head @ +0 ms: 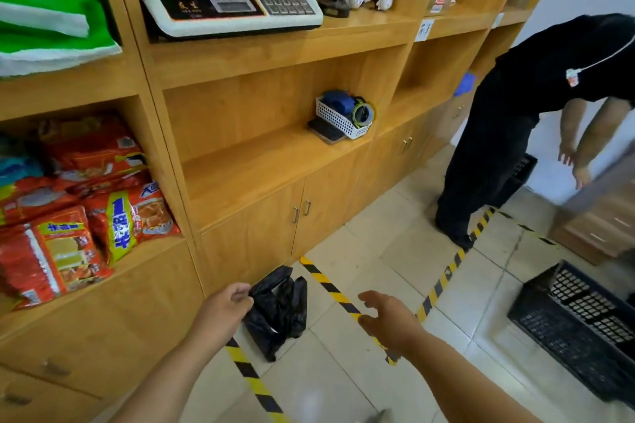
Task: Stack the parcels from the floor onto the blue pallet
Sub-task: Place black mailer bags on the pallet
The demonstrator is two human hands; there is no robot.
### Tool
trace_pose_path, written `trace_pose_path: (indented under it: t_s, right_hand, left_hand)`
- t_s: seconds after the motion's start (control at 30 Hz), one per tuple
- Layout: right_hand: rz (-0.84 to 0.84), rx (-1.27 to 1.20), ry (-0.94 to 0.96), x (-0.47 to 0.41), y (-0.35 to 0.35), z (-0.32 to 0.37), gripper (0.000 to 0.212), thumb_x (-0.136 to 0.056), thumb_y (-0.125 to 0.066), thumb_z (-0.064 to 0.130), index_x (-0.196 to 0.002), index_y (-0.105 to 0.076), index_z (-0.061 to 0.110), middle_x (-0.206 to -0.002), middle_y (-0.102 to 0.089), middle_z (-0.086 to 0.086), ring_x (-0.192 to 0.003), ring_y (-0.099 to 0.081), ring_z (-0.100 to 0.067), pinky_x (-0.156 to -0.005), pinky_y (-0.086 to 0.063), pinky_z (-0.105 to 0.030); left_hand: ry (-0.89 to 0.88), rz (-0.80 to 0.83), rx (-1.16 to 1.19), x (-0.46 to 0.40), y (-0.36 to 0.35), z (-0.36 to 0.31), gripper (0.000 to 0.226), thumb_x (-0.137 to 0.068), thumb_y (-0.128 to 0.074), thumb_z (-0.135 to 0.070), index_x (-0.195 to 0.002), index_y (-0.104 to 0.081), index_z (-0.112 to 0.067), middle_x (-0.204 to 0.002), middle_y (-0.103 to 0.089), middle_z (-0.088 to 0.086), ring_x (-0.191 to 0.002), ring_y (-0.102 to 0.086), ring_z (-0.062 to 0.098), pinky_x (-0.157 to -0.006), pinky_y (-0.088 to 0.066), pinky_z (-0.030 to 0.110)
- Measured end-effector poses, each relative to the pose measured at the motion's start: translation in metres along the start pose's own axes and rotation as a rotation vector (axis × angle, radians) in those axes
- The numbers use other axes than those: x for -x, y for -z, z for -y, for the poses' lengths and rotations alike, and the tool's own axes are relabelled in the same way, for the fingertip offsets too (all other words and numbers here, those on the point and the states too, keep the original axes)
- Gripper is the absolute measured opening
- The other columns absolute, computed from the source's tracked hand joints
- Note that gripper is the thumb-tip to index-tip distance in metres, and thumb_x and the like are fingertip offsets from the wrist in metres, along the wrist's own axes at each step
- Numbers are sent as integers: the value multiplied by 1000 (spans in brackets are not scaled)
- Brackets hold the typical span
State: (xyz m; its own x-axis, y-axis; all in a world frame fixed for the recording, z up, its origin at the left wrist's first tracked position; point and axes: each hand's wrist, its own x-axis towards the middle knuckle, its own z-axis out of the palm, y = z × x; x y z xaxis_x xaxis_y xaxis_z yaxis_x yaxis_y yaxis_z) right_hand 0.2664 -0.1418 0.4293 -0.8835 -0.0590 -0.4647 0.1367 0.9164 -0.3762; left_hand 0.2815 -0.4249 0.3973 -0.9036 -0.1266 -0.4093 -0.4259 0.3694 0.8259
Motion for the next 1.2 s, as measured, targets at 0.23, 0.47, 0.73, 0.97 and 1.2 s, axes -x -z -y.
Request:
trace_pose_path:
  t_s: [0.23, 0.47, 0.73, 0.97, 1.2]
  right_hand:
    - [174, 70, 102, -116, 27, -24, 45, -92, -54, 34, -135, -49, 24, -138, -51, 2, -122, -51, -16, -95, -40, -23]
    - [365, 158, 223, -248, 67, -63, 46, -92, -53, 27, -138, -46, 21, -140, -50, 1, -127, -48, -15, -99, -38, -23]
    - [548, 334, 265, -376, 48, -101, 40, -94, -48, 22, -133, -49, 15, -137, -53, -7, -126, -49, -22, -99, -42, -28]
    - [604, 336, 238, -473, -59, -123, 49, -95, -47, 24, -143, -37, 22, -145, -46, -3, -129, -47, -18, -99, -40, -26]
    - [611, 284, 193, -571, -193, -155, 51, -94, -51, 25, -143, -36, 22, -145, -43, -3, -125, -49, -21, -97, -40, -29]
  left_hand:
    - [137, -156, 121, -59, -34, -12, 21, -93, -55, -25, -114, -56, -21, -111, -57, -2, -100, -51, 12, -80, -37, 24]
    - [325, -336, 179, -127, -106, -42, 31, -95, -53, -27, -123, -57, -15, -118, -59, -1, -103, -52, 14, -84, -38, 27]
    - [483, -452, 324, -203, -182, -22, 34, -95, -51, -19, -129, -54, -17, -126, -56, 1, -117, -53, 20, -89, -41, 31]
    - [521, -627, 336, -265, -230, 68, 26, -90, -54, -5, -100, -61, -28, -94, -61, -14, -95, -62, 20, -86, -48, 38]
    - [479, -594, 249, -340, -290, 179, 37, -92, -54, -17, -128, -53, -26, -119, -57, -12, -100, -57, 6, -85, -49, 33]
